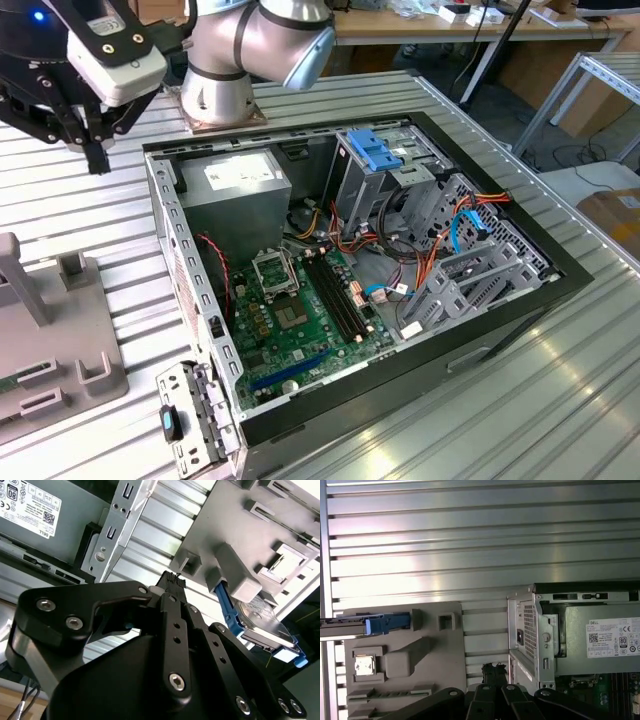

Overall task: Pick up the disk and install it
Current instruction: 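Reach for the disk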

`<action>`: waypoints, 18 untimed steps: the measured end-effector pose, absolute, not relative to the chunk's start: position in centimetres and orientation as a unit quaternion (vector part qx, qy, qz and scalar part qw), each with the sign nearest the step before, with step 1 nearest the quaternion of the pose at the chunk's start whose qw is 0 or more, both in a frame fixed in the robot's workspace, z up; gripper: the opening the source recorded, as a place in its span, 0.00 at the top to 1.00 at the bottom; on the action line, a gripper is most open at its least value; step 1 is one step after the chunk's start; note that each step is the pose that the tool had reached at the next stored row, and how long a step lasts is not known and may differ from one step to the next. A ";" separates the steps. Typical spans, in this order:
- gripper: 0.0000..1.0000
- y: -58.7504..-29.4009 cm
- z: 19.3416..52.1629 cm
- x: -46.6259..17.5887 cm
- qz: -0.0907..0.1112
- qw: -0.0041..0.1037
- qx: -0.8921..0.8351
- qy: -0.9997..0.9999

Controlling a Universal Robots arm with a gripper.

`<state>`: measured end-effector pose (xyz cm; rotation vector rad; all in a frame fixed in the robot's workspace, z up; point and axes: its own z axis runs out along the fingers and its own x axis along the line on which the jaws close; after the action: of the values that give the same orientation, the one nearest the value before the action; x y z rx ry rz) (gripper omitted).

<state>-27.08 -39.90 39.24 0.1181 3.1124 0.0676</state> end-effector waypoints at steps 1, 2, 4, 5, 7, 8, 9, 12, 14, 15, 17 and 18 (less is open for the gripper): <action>0.89 -39.9 39.2 -27.4 0.022 0.013 0.038 0.999; 0.89 -39.9 39.2 -27.6 0.022 0.013 0.038 0.999; 0.89 -39.9 39.2 -27.6 0.022 0.013 0.038 0.999; 0.89 -39.9 39.2 -27.6 0.022 0.013 0.038 0.999; 0.89 -39.9 39.2 -27.6 0.022 0.013 0.038 0.999; 0.89 -39.9 39.2 -27.7 0.022 0.013 0.038 0.999; 0.89 -39.9 39.2 -27.8 0.022 0.013 0.038 0.999; 0.89 -39.9 39.2 -28.5 0.022 0.013 0.038 0.999; 0.89 -39.9 39.2 -28.9 0.022 0.013 0.038 0.999; 0.89 -39.9 39.2 -29.2 0.022 0.013 0.038 0.999; 0.89 -39.9 39.2 -29.6 0.022 0.013 0.038 0.999; 0.89 -39.9 39.2 -29.7 0.022 0.013 0.038 0.999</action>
<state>-29.68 -39.89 39.21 0.1181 3.1124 0.0677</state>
